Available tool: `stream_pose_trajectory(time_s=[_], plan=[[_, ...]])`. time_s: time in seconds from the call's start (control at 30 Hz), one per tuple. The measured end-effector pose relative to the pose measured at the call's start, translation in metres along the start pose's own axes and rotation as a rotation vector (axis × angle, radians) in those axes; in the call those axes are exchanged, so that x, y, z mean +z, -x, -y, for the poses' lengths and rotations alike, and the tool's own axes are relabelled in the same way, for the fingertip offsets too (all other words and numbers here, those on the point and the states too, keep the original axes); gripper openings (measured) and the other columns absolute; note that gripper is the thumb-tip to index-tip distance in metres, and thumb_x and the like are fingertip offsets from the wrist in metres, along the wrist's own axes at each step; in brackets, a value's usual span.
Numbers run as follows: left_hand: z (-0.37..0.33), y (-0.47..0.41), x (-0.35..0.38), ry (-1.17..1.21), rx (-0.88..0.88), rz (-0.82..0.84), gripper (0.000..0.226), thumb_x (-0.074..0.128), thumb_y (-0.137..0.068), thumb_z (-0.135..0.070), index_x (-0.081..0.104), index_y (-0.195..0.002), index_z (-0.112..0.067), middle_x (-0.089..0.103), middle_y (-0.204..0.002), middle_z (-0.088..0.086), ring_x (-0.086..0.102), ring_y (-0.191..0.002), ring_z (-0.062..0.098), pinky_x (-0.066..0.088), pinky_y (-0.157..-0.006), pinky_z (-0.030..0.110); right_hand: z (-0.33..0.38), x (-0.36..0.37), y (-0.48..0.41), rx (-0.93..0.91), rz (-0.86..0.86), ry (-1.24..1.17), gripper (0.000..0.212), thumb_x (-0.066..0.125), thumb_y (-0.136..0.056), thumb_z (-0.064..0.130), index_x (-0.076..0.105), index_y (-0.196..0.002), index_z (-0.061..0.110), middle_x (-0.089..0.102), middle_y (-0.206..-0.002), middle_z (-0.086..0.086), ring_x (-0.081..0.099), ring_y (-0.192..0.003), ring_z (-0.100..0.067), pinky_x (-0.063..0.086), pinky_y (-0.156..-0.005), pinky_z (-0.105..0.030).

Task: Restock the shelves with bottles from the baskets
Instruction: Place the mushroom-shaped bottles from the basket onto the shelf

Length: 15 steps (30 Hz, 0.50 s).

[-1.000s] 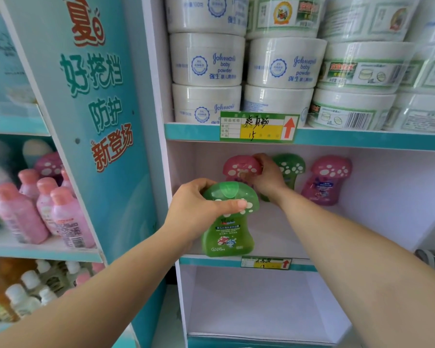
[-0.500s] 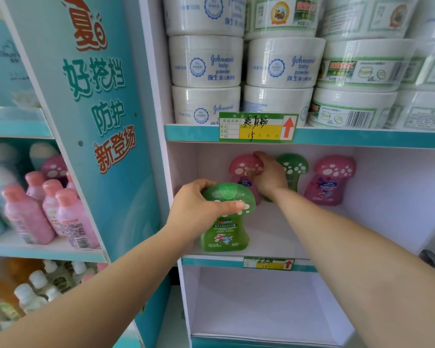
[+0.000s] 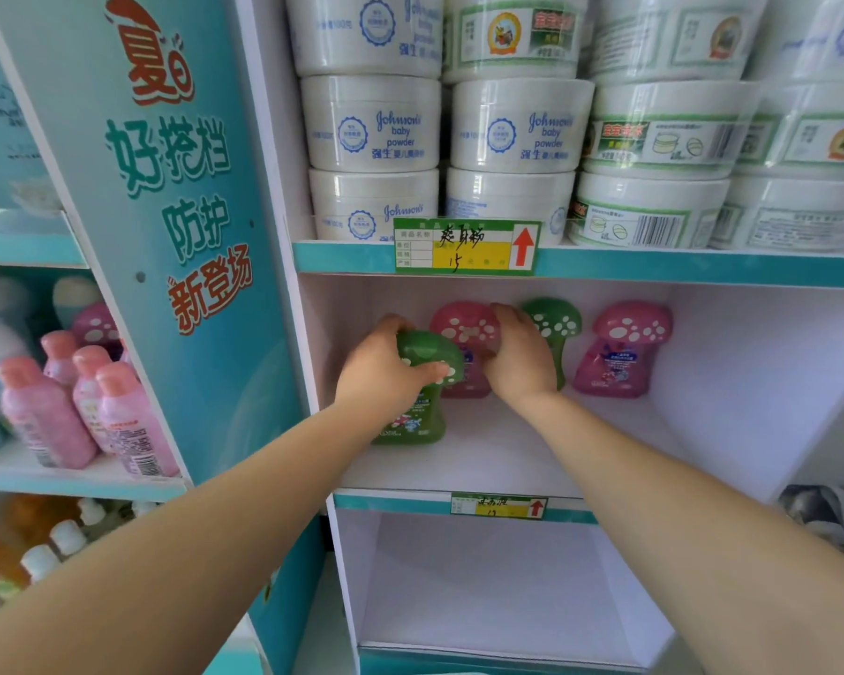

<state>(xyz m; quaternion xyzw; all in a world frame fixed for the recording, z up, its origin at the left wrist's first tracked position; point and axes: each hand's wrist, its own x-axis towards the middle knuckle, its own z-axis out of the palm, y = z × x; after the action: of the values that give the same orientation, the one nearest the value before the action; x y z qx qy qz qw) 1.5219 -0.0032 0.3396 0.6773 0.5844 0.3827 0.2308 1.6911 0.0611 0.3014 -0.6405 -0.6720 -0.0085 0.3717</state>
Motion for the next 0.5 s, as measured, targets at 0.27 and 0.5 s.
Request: stream_pose_trajectory(time_s=[0.27, 0.5], plan=[[-0.005, -0.044, 0.008, -0.467, 0.022, -0.013, 0.052, 0.072, -0.078, -0.042, 0.049, -0.113, -0.012, 0.06, -0.111, 0.011, 0.056, -0.101, 0.032, 0.049, -0.082, 0.038, -0.007, -0.008, 0.014, -0.038, 0.118, 0.017, 0.059, 0.063, -0.082, 0.004, 0.045, -0.137, 0.015, 0.048, -0.138, -0.009, 0.05, -0.122, -0.029, 0.047, -0.098, -0.04], [0.002, -0.065, 0.016, -0.776, 0.009, 0.001, 0.041, 0.059, -0.086, -0.05, 0.052, -0.115, -0.022, 0.062, -0.114, 0.006, 0.047, -0.111, 0.033, 0.036, -0.091, 0.039, -0.007, -0.002, 0.0, -0.142, 0.05, 0.133, 0.06, 0.063, -0.081, 0.002, 0.046, -0.137, 0.012, 0.039, -0.147, -0.009, 0.037, -0.133, -0.03, 0.038, -0.106, -0.04]])
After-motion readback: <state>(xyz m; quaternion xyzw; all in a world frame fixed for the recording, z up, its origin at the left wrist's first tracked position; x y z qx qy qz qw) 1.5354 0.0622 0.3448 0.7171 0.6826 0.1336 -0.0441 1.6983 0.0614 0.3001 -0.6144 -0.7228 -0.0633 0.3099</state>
